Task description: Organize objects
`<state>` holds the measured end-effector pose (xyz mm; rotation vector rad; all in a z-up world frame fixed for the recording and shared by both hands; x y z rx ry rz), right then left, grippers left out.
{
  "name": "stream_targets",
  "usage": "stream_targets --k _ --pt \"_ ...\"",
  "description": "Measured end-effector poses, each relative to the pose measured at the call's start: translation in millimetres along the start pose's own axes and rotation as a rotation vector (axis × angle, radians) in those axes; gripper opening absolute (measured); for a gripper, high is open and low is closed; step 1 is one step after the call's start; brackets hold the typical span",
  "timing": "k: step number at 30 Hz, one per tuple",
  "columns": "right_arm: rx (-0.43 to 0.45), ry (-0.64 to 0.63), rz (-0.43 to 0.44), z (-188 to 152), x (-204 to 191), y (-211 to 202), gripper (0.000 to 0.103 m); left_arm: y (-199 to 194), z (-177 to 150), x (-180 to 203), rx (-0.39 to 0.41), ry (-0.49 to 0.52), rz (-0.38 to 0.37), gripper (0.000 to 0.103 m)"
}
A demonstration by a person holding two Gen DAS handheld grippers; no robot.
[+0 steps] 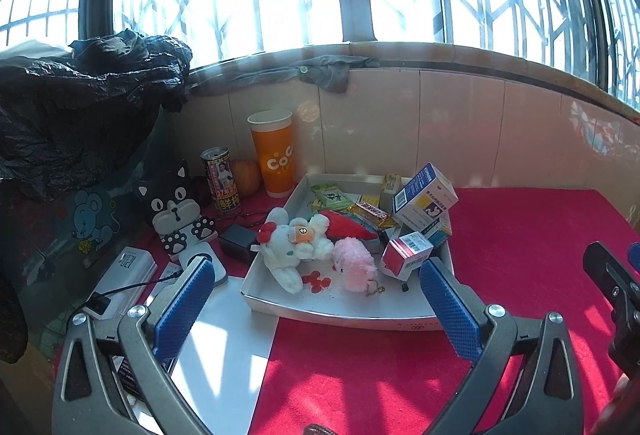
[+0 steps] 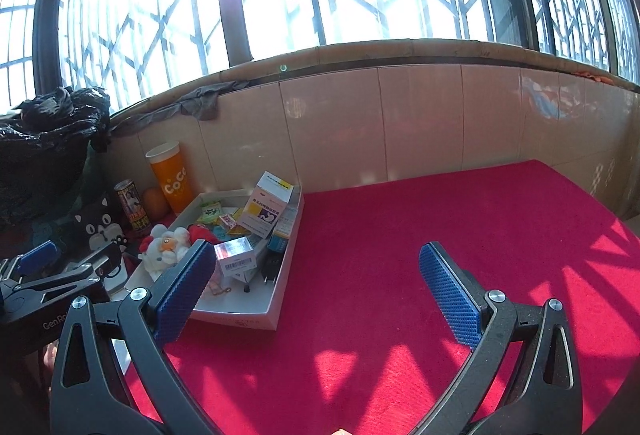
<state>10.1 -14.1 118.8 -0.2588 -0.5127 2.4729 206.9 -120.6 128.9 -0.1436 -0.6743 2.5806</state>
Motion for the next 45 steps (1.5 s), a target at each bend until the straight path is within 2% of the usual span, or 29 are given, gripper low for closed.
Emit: stream_targets --k 11,19,30,45 --pt "0.018 0.005 0.002 -4 8 -14 0.103 -16 -2 3 0.018 0.007 0.001 0.103" --pt "0.033 0.006 0.006 -7 12 -27 0.103 -28 -5 12 0.014 0.004 -0.05 0.103" --pt "0.076 0.02 0.005 -6 24 -51 0.103 -48 -10 18 0.024 0.011 -0.013 0.103" --pt "0.102 0.016 0.013 -15 33 -70 0.103 -64 -13 24 0.031 0.036 -0.02 0.103"
Point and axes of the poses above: each gripper's, at about its wrist camera, not at the fingertips, and y roughly the way its jaws point, x to its right, z to its top, the point moved 5 cm from there along y, roughly the way its jaws point, and after that the axes turned 12 degrees about -z, right-handed, at the moved point
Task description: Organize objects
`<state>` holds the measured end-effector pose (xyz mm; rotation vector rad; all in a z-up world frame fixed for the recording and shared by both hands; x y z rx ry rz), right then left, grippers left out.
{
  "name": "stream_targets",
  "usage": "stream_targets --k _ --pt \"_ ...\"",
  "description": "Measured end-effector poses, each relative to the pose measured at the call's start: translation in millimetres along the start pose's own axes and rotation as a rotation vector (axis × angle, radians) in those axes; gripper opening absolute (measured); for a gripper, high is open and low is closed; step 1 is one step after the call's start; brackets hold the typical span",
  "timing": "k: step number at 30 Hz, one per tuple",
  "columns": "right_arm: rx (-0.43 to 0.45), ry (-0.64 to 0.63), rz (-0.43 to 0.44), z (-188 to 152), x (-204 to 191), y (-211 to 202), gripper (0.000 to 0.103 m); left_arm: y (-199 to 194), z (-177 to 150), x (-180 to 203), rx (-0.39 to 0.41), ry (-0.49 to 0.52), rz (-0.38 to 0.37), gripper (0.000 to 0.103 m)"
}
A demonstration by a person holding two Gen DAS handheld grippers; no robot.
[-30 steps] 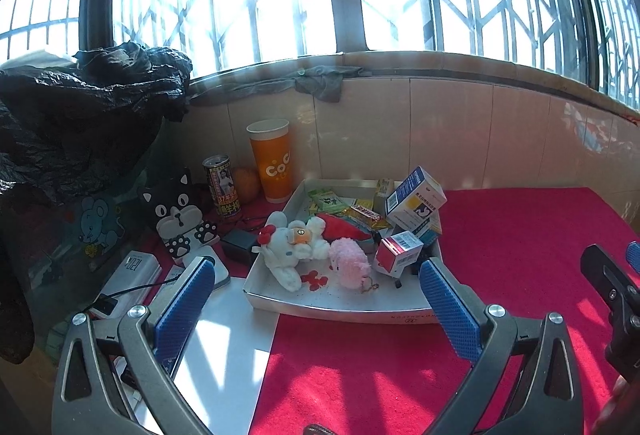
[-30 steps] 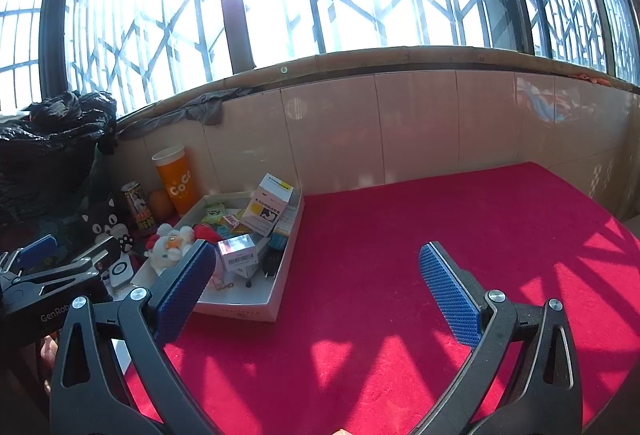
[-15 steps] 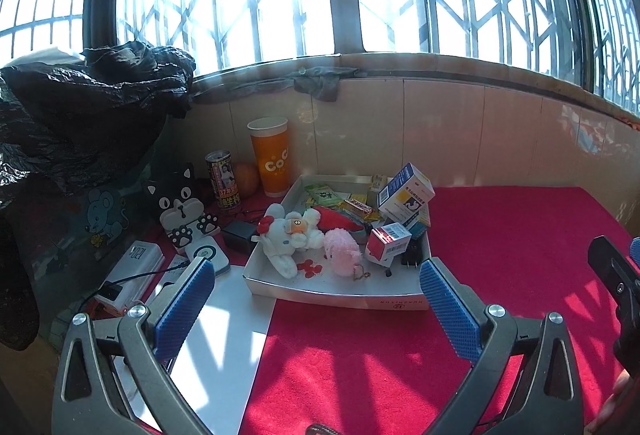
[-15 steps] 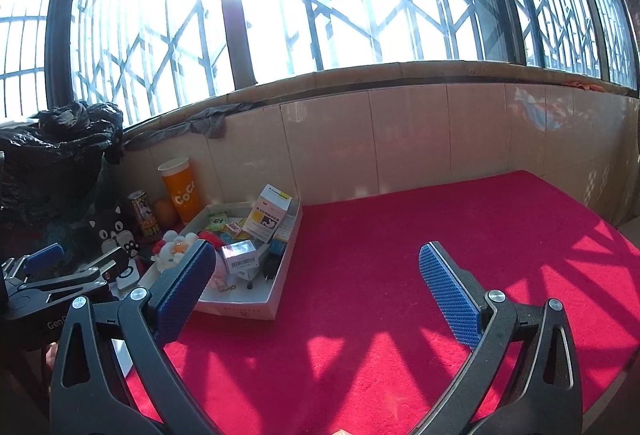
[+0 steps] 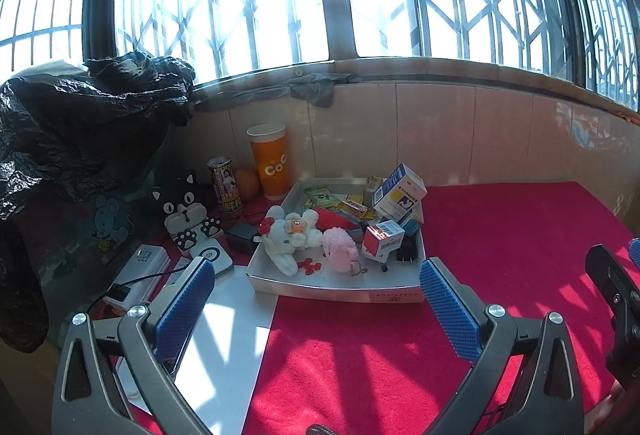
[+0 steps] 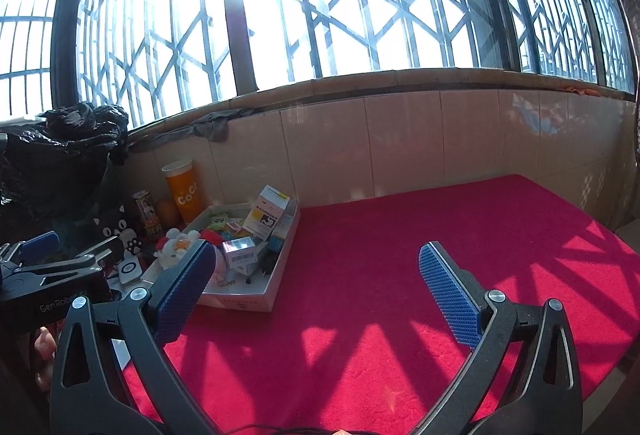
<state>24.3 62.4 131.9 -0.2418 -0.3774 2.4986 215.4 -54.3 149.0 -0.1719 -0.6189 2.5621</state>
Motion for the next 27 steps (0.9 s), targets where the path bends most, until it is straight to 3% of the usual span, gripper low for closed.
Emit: stream_targets --k 27 --pt "-0.022 0.004 0.006 -5.6 -2.1 3.3 0.103 6.1 -5.7 2.3 -0.019 -0.014 -0.037 0.103"
Point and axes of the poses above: each gripper's, at about its wrist camera, not at the fingertips, and y roughly the way its jaws point, x to its right, z to its top, the point moved 5 cm from there along y, roughly the way its jaws point, and after that the axes turned 12 degrees about -z, right-handed, at the moved point
